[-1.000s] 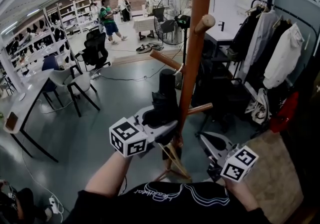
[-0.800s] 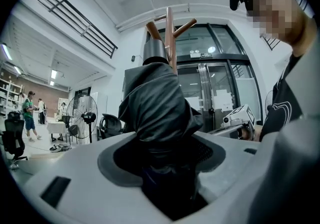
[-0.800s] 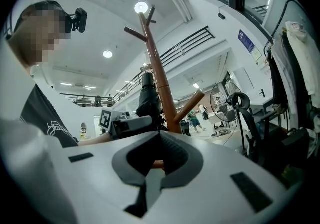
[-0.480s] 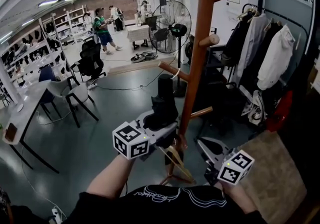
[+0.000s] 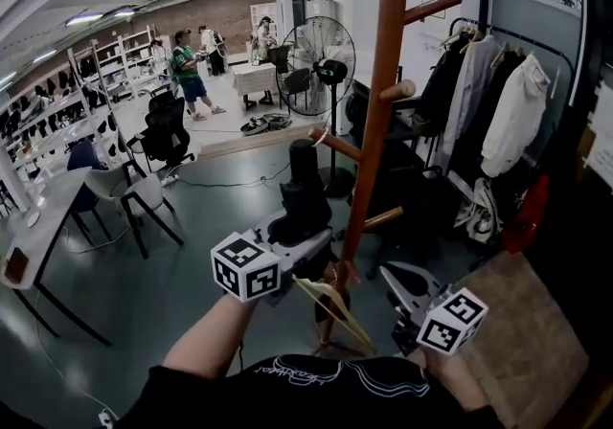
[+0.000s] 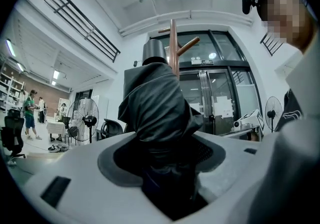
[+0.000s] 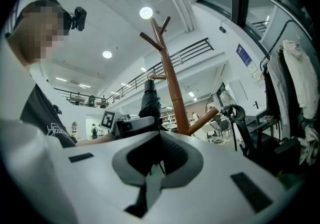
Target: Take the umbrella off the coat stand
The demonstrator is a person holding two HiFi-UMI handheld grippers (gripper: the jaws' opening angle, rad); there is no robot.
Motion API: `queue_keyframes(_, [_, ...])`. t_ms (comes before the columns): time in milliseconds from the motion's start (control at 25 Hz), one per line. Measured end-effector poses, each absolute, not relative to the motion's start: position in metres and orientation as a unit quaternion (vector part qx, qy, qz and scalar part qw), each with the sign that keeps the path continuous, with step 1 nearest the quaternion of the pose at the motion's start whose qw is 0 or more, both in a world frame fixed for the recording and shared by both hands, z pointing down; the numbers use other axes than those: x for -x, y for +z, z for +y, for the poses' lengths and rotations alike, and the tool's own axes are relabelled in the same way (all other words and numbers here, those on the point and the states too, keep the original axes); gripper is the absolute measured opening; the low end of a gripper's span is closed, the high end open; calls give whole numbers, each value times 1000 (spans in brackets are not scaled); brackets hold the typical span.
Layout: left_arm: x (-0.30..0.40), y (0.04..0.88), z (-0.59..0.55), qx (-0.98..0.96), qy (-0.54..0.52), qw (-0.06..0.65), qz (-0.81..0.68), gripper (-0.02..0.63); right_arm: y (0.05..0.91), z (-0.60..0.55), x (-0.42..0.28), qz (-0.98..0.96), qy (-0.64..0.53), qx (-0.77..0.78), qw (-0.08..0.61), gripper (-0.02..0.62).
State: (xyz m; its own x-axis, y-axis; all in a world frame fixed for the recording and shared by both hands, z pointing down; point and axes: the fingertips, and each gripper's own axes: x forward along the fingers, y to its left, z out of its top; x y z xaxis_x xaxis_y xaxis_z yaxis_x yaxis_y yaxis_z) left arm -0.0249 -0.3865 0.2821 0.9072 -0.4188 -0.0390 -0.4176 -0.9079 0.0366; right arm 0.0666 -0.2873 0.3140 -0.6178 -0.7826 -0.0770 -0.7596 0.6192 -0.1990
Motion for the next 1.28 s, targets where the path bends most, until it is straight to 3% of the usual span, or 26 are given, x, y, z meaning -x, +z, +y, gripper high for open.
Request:
queue_keyframes(680, [84, 274, -356, -977, -49, 22, -205, 255, 312, -259, -12, 892, -78, 438, 82, 2])
queue_keyframes(1280, [152, 314, -263, -982, -69, 104, -144, 255, 331, -221, 48, 874, -101, 467, 89, 2])
